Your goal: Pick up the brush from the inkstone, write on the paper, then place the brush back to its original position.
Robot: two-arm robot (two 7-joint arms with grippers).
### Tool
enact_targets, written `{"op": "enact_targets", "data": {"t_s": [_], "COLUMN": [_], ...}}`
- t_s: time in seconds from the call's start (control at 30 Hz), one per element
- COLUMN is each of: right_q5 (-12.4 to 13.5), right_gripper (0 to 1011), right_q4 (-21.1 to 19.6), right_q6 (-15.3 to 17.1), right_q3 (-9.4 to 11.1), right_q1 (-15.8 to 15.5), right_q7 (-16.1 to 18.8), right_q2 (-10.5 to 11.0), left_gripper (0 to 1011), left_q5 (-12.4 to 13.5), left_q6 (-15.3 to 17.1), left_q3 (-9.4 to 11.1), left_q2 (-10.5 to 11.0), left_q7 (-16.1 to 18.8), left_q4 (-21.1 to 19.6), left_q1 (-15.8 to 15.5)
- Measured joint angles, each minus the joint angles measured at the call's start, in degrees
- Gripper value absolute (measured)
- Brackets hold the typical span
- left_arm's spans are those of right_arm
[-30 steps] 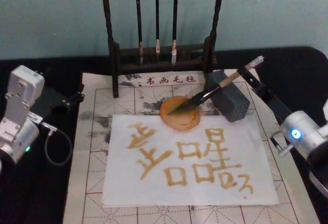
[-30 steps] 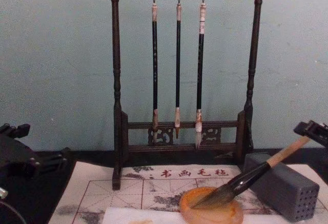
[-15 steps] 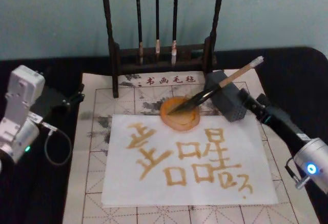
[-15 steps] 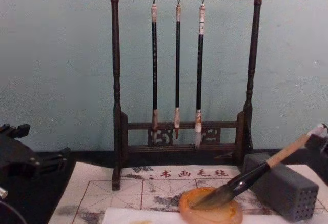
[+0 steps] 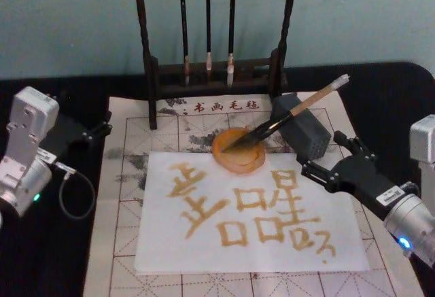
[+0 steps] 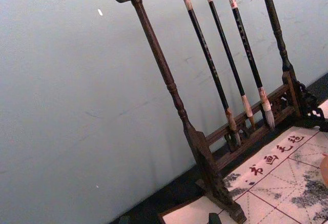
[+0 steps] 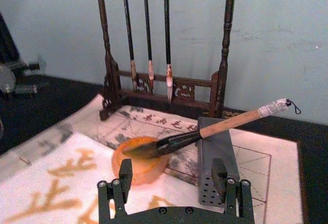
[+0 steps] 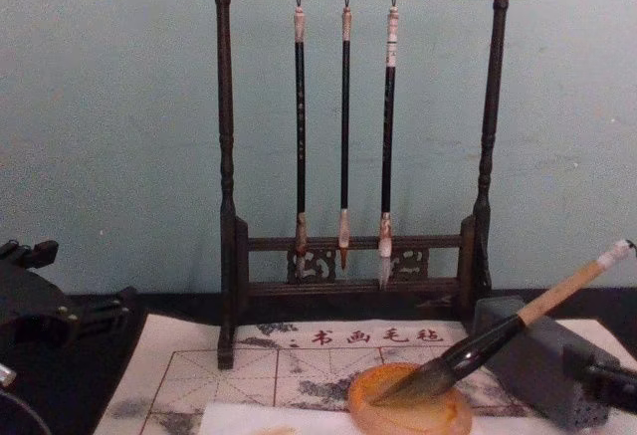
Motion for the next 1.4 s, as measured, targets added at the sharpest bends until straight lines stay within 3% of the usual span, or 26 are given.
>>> {"op": "enact_targets", "data": {"t_s": [0.17, 0.4, 1.4], "right_q5": [-4.35, -6.54, -6.61], "right_gripper": [1002, 1002, 1002], "right_q4": [0.93, 1.66, 1.68], "right_q6": [0.01, 0.62, 0.66], "right_q3": [-0.69, -0.66, -0.64], "right_q1": [0.58, 0.72, 0.76], "right_q7": [-0.91, -1.12, -1.13], "right_q2": [-0.02, -0.63, -0.59], "left_gripper": [1001, 1001, 1001], "left_q5": [0.0, 0.0, 0.0], "left_q6": [0.0, 0.0, 0.0], "left_q3": [0.0, 0.0, 0.0], "left_q2": [0.0, 0.0, 0.0], "left_q7": [0.0, 0.0, 0.0], "left_q4": [0.0, 0.0, 0.0], "left_q1": [0.0, 0.0, 0.0]}}
